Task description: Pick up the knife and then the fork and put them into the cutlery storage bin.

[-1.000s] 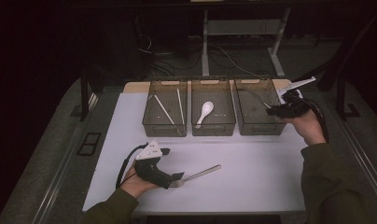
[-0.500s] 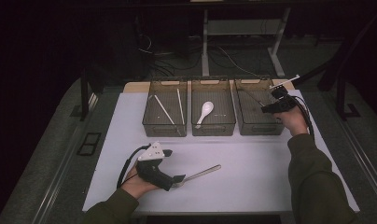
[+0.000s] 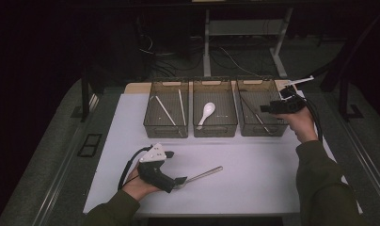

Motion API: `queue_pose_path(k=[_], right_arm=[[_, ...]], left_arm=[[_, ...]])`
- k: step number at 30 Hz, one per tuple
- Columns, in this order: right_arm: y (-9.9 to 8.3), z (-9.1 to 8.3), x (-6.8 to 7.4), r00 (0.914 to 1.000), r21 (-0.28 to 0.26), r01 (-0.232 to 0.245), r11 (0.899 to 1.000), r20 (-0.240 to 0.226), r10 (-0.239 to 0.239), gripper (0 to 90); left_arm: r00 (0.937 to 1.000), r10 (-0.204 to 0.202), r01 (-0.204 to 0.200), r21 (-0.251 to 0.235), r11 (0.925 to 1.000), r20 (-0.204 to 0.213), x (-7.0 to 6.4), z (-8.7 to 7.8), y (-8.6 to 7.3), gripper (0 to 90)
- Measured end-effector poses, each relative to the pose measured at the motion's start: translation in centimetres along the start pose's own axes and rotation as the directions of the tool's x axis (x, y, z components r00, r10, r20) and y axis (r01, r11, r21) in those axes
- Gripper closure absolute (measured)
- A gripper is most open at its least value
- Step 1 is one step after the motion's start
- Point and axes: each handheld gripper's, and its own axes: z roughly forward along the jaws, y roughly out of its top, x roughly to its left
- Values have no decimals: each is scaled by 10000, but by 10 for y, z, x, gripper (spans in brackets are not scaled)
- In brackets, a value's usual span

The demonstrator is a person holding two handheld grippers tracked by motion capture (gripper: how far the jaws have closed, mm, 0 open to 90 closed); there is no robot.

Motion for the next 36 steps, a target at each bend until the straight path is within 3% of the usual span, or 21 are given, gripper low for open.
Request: queue_pose_path(k=[3, 9, 15, 21, 25, 32, 36], right_arm=[[-8, -12, 8, 9996, -386, 138, 9992, -253, -148, 361], [-27, -31, 30, 9931, -858, 704, 9938, -872, -779, 336], [-47, -43, 52, 9806, -1129, 1151, 9869, -1461, -1310, 316], [-66, -51, 72, 9674, -1185, 1486, 9818, -1885, -1692, 316], [-81, -52, 83, 9578, -1202, 1587, 9800, -2222, -1823, 317], [-106, -51, 98, 9420, -1207, 2027, 9718, -2469, -2272, 317], [-116, -50, 103, 9394, -1118, 2140, 9704, -2489, -2358, 316]], left_arm=[[10000, 16, -16, 30, 10000, -54, 0, 0, 1, 10], [10000, -37, 37, 113, 9999, 2, 0, 1, 4, 114], [9997, -15, 7, 324, 9995, 254, -2, 7, 9, 211], [9977, 272, -314, 684, 9972, 614, -5, 19, 14, 388], [9960, 524, -599, 1049, 9927, 730, -9, 28, 14, 503], [9941, 516, -671, 1677, 9836, 950, -13, 42, 9, 652], [9933, 583, -779, 2055, 9756, 994, -13, 47, 6, 702]])
